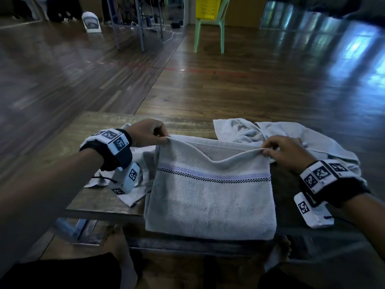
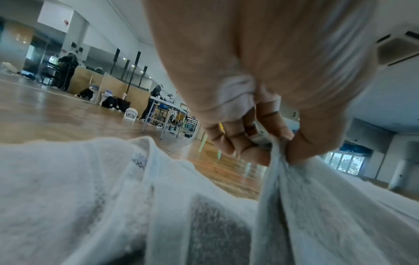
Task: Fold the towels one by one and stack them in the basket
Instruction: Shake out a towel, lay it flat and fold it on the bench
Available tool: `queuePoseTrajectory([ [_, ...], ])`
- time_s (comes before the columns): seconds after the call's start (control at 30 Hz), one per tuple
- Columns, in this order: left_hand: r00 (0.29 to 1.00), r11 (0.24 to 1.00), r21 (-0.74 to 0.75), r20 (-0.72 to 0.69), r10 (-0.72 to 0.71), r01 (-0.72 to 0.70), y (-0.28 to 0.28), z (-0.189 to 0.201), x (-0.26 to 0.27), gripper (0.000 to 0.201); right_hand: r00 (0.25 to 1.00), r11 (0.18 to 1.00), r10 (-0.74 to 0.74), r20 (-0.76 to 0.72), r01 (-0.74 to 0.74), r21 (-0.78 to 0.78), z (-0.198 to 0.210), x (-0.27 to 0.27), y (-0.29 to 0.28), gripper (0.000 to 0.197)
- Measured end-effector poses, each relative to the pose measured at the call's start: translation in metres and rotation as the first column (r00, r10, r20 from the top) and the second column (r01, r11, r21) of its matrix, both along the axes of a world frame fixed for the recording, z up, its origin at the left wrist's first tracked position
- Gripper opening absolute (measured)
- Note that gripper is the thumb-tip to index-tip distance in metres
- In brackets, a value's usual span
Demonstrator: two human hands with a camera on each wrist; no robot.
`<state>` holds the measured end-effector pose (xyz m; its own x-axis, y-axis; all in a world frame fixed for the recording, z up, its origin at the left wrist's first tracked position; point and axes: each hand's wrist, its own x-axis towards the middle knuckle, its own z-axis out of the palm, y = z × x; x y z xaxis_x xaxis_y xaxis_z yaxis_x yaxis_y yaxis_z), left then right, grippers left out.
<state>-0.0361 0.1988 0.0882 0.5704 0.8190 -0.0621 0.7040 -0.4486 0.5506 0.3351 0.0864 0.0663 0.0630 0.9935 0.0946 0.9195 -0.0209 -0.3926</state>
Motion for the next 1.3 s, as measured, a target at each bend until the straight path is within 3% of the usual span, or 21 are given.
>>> queuePoseTrajectory([
  [0.27, 1.0, 0.996, 0.088, 0.023, 0.005, -0.007, -0.052, 0.068, -0.018, 0.005, 0.997, 0.994, 0.075, 0.009, -0.075, 0.084, 0.079, -0.014, -0.054, 0.006],
  [0.47, 1.0, 0.963, 0.268, 0.021, 0.016, -0.021, -0.096, 0.136, -0.039, 0.013, 0.996, 0.975, 0.083, 0.044, -0.09, 0.205, 0.151, -0.023, -0.099, 0.006],
  [0.6, 0.995, 0.943, 0.333, 0.101, -0.024, -0.011, -0.131, 0.177, -0.053, 0.023, 0.996, 0.963, 0.074, 0.052, -0.085, 0.257, 0.196, -0.03, -0.132, 0.01],
  [0.73, 0.982, 0.929, 0.368, 0.186, -0.029, -0.042, -0.158, 0.209, -0.067, 0.017, 0.996, 0.963, 0.066, 0.066, -0.081, 0.257, 0.234, -0.04, -0.163, 0.012],
  [1.0, 0.952, 0.886, 0.457, 0.299, -0.067, -0.081, -0.189, 0.242, -0.081, 0.01, 0.999, 0.956, 0.034, 0.035, -0.043, 0.291, 0.28, -0.055, -0.198, 0.014],
  [1.17, 0.93, 0.857, 0.515, 0.331, -0.161, -0.035, -0.198, 0.249, -0.082, 0.026, 0.999, 0.929, 0.05, -0.009, -0.043, 0.368, 0.292, -0.062, -0.209, 0.021],
  [1.3, 0.917, 0.837, 0.545, 0.357, -0.178, -0.049, -0.199, 0.243, -0.081, 0.018, 0.996, 0.943, 0.018, 0.082, -0.045, 0.331, 0.294, -0.065, -0.215, 0.022],
])
